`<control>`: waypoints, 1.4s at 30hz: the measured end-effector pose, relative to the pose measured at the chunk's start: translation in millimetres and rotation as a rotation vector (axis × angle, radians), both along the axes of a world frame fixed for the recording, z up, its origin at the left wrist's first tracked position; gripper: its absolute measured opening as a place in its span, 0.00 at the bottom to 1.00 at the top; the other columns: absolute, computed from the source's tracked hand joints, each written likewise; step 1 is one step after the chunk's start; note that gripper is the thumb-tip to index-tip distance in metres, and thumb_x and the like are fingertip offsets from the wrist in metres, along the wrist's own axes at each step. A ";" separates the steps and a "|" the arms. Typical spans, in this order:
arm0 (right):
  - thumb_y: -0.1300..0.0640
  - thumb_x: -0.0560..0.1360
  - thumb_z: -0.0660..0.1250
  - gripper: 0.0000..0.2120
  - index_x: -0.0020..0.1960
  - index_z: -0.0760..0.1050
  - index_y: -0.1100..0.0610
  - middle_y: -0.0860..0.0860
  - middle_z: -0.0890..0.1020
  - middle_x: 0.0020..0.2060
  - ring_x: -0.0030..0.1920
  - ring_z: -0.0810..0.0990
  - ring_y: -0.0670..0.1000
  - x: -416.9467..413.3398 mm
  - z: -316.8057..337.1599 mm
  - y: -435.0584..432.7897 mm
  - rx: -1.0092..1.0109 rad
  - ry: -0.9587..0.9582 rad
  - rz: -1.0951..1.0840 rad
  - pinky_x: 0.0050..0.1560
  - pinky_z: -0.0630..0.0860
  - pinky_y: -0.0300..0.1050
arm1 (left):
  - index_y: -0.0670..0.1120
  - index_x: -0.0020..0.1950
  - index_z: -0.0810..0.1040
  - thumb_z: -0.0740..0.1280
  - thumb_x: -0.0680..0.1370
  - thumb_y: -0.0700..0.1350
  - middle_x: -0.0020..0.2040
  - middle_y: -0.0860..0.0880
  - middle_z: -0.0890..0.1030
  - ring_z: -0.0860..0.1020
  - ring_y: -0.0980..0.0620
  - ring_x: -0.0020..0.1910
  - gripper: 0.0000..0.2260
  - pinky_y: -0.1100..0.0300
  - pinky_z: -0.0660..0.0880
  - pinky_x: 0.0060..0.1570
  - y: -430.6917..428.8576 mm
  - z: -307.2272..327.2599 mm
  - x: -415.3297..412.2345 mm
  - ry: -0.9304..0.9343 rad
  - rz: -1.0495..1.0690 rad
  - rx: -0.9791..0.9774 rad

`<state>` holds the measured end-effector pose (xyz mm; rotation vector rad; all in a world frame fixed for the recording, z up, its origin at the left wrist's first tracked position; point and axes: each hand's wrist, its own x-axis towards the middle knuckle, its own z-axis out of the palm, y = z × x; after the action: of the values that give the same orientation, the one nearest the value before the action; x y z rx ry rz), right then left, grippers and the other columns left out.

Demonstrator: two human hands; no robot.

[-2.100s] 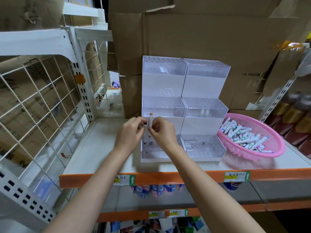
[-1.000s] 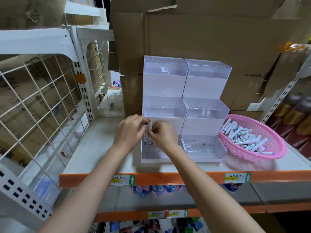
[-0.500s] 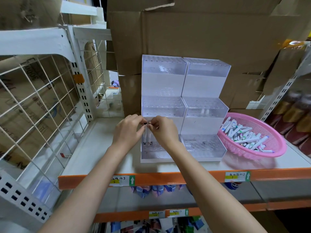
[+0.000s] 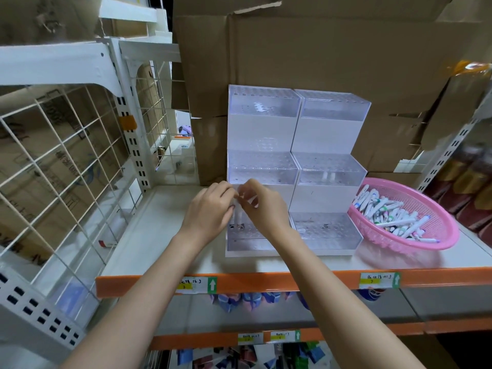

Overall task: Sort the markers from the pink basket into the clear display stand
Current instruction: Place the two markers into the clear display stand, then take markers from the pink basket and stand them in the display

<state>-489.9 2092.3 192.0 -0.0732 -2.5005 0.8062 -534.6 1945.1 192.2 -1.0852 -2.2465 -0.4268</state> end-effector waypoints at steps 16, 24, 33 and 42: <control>0.49 0.71 0.72 0.17 0.58 0.76 0.50 0.47 0.81 0.47 0.48 0.80 0.54 39.4 0.7 47.5 0.401 0.104 -0.158 0.35 0.74 0.45 | 0.40 0.58 0.78 0.73 0.67 0.41 0.54 0.44 0.80 0.79 0.44 0.52 0.20 0.54 0.75 0.52 50.6 3.7 23.8 0.003 -0.080 -0.071; 0.49 0.67 0.74 0.17 0.54 0.78 0.54 0.53 0.81 0.45 0.46 0.80 0.58 97.6 -14.2 136.8 0.433 -0.134 -0.364 0.39 0.74 0.48 | 0.41 0.53 0.80 0.77 0.63 0.45 0.47 0.44 0.81 0.80 0.44 0.46 0.20 0.55 0.74 0.46 144.1 -3.4 57.4 -0.037 -0.224 -0.208; 0.43 0.71 0.63 0.15 0.50 0.79 0.52 0.50 0.81 0.44 0.46 0.79 0.57 140.2 -5.2 231.5 0.480 -0.176 -0.503 0.43 0.71 0.50 | 0.42 0.48 0.77 0.69 0.69 0.41 0.43 0.42 0.78 0.77 0.40 0.42 0.09 0.50 0.74 0.38 260.2 6.7 89.1 -0.173 -0.311 -0.222; 0.51 0.79 0.59 0.13 0.60 0.72 0.57 0.55 0.79 0.53 0.55 0.76 0.59 142.6 -1.9 314.0 0.355 -0.376 -0.548 0.41 0.66 0.47 | 0.39 0.49 0.77 0.67 0.72 0.40 0.47 0.40 0.77 0.75 0.39 0.47 0.08 0.50 0.71 0.42 332.2 -4.6 84.4 -0.269 -0.250 -0.248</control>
<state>-347.3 2406.3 190.1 -0.8083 -2.7173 0.1258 -450.3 2277.2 187.6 -1.5261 -2.4541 -0.4248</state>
